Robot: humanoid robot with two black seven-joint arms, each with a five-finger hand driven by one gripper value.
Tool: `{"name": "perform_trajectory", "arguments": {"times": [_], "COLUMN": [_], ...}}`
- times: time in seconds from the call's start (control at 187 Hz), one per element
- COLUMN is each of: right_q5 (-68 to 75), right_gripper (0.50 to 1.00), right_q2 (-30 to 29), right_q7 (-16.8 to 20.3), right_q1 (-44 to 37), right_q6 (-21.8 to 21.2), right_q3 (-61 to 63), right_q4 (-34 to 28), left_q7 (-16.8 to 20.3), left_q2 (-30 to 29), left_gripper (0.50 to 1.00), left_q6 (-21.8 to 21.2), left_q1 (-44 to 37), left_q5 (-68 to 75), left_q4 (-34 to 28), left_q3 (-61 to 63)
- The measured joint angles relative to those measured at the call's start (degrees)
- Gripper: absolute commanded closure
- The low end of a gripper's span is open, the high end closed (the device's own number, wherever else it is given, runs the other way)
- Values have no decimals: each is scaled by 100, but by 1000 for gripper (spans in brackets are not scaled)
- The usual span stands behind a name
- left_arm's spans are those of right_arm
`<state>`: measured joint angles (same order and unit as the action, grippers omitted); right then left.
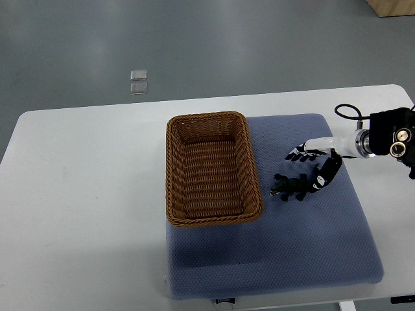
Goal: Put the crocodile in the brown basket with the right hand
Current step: 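Close the right hand fingers around the crocodile's body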
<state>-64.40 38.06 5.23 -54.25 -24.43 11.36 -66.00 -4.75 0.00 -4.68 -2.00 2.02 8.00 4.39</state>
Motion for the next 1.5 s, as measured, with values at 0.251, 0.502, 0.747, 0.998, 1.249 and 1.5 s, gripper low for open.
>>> {"name": "perform_trajectory", "arguments": {"times": [0.251, 0.502, 0.747, 0.998, 1.249, 1.5], "right_q5": [-1, -23, -140, -351, -369, -339], "right_gripper": [581, 636, 940, 1000, 1000, 1000], "right_q2": [7, -25, -37, -36, 40, 210], "right_q7": [-24, -130, -224, -359, -390, -391], "right_q1": [137, 279, 338, 384, 310, 57], "right_q6": [42, 229, 367, 477, 503, 422], "right_q3": [32, 27, 15, 1, 51, 91], "right_q4": [-9, -15, -18, -11, -11, -18], "left_q7": [0, 0, 0, 0, 0, 0], "left_q2": [0, 0, 0, 0, 0, 0], "left_gripper": [500, 500, 500, 500, 500, 500], "left_q6": [0, 0, -2, -6, -6, -6], "left_q1": [2, 0, 1, 0, 1, 1], "left_q5": [0, 0, 0, 0, 0, 0], "left_q4": [0, -7, -8, -9, -9, -9], "left_q3": [-8, -13, -17, -17, -17, -17]}}
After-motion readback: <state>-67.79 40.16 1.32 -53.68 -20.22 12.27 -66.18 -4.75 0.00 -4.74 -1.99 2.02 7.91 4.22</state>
